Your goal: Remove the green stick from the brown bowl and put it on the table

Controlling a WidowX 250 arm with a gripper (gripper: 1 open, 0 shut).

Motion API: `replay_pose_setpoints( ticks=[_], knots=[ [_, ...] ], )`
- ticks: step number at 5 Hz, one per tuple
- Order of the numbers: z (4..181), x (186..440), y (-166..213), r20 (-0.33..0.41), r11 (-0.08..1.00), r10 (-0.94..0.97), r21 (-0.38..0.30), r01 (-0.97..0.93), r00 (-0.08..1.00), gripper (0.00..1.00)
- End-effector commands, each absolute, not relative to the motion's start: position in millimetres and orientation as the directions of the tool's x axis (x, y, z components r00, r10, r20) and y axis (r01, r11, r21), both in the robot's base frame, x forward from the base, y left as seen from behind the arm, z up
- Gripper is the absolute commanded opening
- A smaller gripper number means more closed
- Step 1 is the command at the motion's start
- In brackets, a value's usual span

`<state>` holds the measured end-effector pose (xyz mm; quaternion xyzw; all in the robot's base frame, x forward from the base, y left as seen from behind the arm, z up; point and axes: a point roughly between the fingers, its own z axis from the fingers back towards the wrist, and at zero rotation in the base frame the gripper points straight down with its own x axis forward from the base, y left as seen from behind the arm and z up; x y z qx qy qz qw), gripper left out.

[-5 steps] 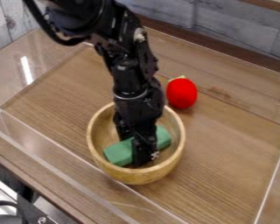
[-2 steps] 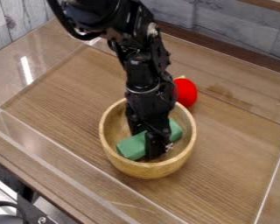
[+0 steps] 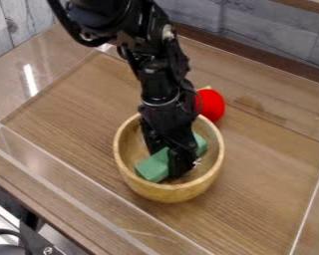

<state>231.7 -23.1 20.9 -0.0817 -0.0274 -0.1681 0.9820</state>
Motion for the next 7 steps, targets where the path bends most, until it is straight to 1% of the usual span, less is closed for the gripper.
replay_pose_setpoints(
  ticks=[1, 2, 3, 4, 5, 7],
  knots=[
    [14.8, 221, -30, 0.062, 0.925, -0.337, -0.163, 0.342, 0.94, 0.0],
    [26.7, 222, -40, 0.066, 0.923, -0.348, -0.147, 0.354, 0.935, 0.0],
    [36.0, 224, -41, 0.074, 0.915, -0.373, -0.137, 0.38, 0.925, 0.0],
    [41.6, 226, -41, 0.085, 0.904, -0.399, -0.132, 0.407, 0.913, 0.0],
    [51.7, 224, -43, 0.097, 0.905, -0.396, -0.127, 0.406, 0.913, 0.0],
    [64.5, 220, -47, 0.107, 0.908, -0.388, -0.123, 0.4, 0.915, 0.0]
  ],
)
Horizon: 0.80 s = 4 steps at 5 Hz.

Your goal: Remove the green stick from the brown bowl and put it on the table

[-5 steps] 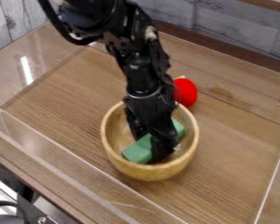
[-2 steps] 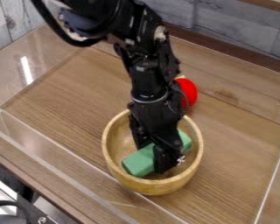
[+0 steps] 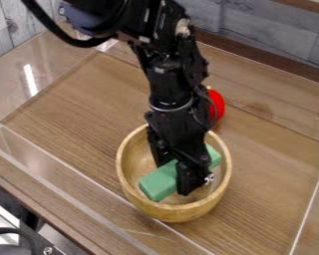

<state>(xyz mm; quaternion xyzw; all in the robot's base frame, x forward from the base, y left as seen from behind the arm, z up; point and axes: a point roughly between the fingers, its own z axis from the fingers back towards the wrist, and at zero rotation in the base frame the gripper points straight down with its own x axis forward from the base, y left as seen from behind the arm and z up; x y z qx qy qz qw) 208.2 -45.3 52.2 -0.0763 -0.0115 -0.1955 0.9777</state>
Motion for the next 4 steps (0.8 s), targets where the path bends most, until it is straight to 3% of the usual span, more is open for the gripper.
replay_pose_setpoints(
  ticks=[1, 2, 4],
  knots=[
    [72.4, 214, -55, 0.113, 0.897, -0.412, -0.121, 0.424, 0.904, 0.0],
    [79.0, 207, -67, 0.116, 0.885, -0.436, -0.122, 0.449, 0.892, 0.0],
    [72.5, 196, -127, 0.097, 0.843, -0.509, -0.147, 0.518, 0.855, 0.0]
  ],
)
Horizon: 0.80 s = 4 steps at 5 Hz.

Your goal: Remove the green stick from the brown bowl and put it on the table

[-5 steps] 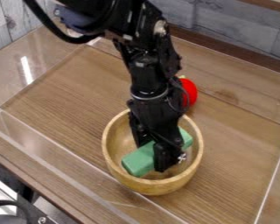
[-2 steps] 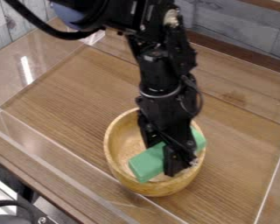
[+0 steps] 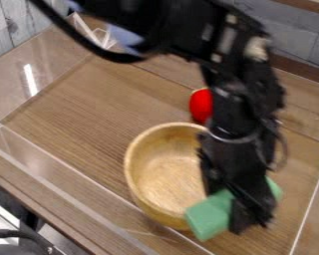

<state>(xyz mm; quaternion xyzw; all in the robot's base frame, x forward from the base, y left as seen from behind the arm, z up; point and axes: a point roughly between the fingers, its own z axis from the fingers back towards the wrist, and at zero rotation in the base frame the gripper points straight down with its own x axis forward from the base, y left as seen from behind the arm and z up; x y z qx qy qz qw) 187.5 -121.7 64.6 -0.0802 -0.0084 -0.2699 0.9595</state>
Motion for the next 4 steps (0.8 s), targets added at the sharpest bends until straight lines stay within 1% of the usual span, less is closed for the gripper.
replay_pose_setpoints(
  ticks=[1, 3, 4],
  knots=[
    [65.7, 189, -139, 0.072, 0.822, -0.541, -0.163, 0.545, 0.838, 0.0],
    [52.9, 181, -147, 0.025, 0.778, -0.608, -0.185, 0.601, 0.794, 0.0],
    [50.9, 178, -146, 0.002, 0.77, -0.621, -0.185, 0.61, 0.784, 0.0]
  ],
)
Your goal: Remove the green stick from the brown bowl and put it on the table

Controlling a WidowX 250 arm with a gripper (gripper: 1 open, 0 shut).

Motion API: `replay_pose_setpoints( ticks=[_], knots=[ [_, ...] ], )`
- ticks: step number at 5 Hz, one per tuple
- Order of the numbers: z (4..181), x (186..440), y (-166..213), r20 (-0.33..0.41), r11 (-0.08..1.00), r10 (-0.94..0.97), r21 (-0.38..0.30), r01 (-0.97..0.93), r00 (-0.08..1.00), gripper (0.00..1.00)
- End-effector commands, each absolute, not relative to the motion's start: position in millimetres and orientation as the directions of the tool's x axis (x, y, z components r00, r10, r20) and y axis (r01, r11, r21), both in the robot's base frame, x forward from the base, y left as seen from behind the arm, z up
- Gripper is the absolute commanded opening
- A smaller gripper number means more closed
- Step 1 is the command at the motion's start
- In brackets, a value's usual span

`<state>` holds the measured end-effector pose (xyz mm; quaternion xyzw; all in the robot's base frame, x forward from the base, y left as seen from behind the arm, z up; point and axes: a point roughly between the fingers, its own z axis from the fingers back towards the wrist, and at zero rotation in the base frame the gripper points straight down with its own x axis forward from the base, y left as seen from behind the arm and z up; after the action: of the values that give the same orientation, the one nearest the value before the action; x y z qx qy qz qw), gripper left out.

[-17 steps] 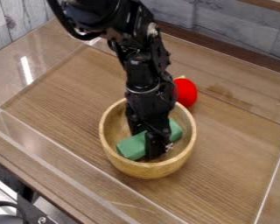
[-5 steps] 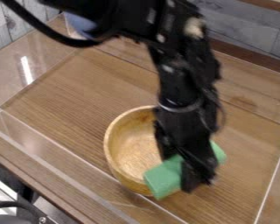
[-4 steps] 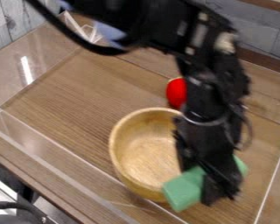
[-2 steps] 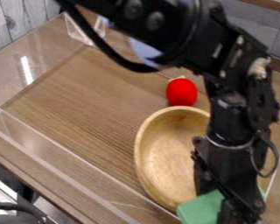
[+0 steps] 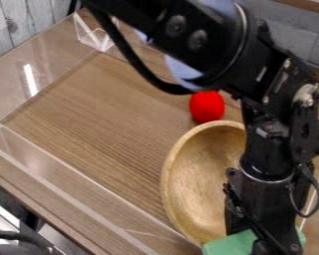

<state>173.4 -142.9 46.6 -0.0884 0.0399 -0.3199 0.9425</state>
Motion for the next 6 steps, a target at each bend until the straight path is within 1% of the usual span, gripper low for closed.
replay_pose_setpoints(
  ticks=[1, 2, 4, 6],
  knots=[
    [64.0, 177, -146, -0.024, 0.786, -0.604, -0.186, 0.59, 0.797, 0.0],
    [76.9, 177, -149, -0.051, 0.795, -0.596, -0.18, 0.58, 0.801, 0.0],
    [91.6, 178, -146, -0.078, 0.804, -0.585, -0.187, 0.565, 0.807, 0.0],
    [68.7, 187, -136, -0.107, 0.822, -0.561, -0.187, 0.538, 0.821, 0.0]
  ],
)
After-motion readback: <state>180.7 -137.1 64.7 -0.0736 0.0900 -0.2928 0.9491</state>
